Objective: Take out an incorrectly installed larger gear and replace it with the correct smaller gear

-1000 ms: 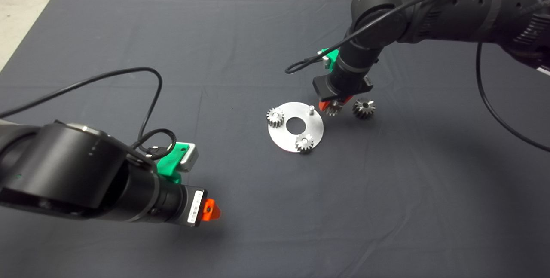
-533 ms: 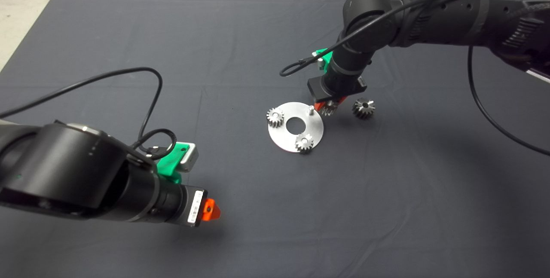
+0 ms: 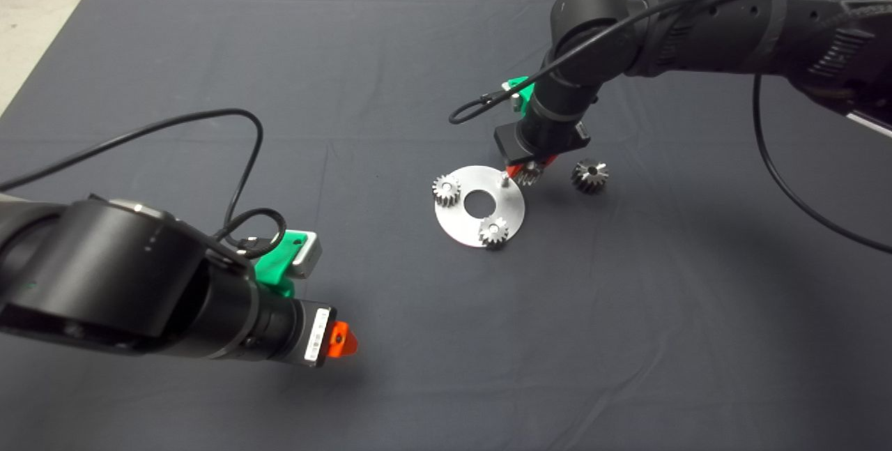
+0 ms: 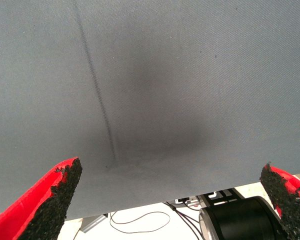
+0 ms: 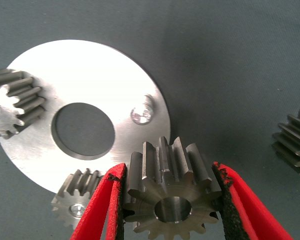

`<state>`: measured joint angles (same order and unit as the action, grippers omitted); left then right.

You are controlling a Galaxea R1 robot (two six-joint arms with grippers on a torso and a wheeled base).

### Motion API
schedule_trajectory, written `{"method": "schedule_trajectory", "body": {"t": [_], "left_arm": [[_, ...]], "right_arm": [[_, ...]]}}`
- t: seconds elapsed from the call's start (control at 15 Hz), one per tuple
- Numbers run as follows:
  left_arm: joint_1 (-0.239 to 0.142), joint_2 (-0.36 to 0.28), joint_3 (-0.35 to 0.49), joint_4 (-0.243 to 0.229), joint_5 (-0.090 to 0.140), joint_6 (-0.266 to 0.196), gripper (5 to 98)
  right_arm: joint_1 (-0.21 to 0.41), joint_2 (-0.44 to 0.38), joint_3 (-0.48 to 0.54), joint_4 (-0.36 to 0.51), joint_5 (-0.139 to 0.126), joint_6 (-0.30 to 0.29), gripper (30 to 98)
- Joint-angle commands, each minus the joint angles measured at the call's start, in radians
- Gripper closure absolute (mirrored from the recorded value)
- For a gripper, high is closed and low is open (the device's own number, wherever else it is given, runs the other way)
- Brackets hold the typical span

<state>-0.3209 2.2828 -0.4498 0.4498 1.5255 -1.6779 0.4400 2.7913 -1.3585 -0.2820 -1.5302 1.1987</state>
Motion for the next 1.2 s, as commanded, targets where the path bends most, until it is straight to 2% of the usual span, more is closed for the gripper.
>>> {"method": "schedule_trajectory", "body": {"t": [0.0, 0.33, 0.87, 1.13], "left_arm": [[-0.004, -0.001, 0.001, 0.007, 0.002, 0.003, 11.5], [-0.004, -0.004, 0.002, 0.009, 0.003, 0.001, 11.5], [-0.003, -0.004, 0.001, 0.011, 0.004, 0.001, 11.5], [-0.003, -0.004, 0.001, 0.03, 0.004, 0.001, 11.5]], "right_arm": [[0.02, 0.02, -0.003, -0.042, -0.128, -0.001, 91.1], [-0.006, 0.018, -0.003, -0.06, -0.128, -0.002, 91.0], [-0.012, 0.02, -0.022, -0.091, -0.128, -0.002, 90.9], [-0.021, 0.033, -0.033, -0.117, -0.128, -0.002, 91.2]]}}
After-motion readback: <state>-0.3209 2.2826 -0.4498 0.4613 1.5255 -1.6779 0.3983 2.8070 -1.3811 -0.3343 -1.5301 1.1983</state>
